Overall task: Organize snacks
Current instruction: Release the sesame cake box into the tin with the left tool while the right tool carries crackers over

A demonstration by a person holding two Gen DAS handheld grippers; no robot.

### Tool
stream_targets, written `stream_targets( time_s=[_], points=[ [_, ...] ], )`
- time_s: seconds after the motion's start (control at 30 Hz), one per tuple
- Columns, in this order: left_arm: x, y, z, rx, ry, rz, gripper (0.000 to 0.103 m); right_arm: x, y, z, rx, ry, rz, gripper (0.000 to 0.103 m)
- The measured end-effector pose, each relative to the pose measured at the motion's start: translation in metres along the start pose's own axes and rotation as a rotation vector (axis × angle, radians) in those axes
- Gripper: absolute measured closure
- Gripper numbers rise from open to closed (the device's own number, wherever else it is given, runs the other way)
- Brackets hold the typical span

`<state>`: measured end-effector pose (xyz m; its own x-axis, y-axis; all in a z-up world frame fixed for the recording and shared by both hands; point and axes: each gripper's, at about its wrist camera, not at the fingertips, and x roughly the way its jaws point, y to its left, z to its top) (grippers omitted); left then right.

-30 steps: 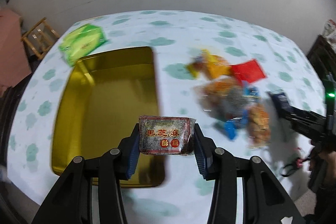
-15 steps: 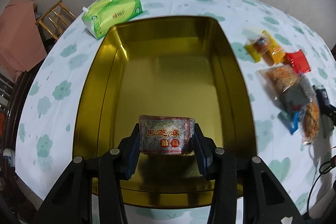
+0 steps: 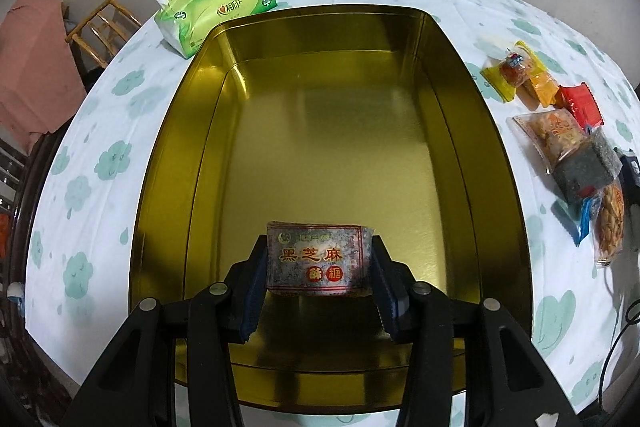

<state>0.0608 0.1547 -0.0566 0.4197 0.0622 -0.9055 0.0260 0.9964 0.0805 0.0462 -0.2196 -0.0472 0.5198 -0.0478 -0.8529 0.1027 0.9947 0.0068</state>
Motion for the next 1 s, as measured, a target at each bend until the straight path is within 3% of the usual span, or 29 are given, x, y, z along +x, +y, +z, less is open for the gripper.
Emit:
stream_targets(
  time_s=[0.23,0.53,0.77,1.0],
  points=[
    [-0.012,-0.001,0.004,0.006,-0.052,-0.015,0.037,-0.015,0.0,0.005,0.014,-0.034,-0.005,0.053],
    [-0.048,0.015,0.013,-0.052,-0.149,-0.071,0.029,-0.049,0.033,0.025,-0.028,-0.105,0.062,0.053],
    [-0.068,0.063,0.008,-0.151,-0.187,-0.018,0.025,-0.064,0.126,0.029,-0.187,-0.115,0.206,0.053],
    [-0.071,0.113,-0.015,-0.242,-0.163,0.067,0.024,-0.061,0.222,0.022,-0.324,-0.067,0.347,0.053]
  ],
)
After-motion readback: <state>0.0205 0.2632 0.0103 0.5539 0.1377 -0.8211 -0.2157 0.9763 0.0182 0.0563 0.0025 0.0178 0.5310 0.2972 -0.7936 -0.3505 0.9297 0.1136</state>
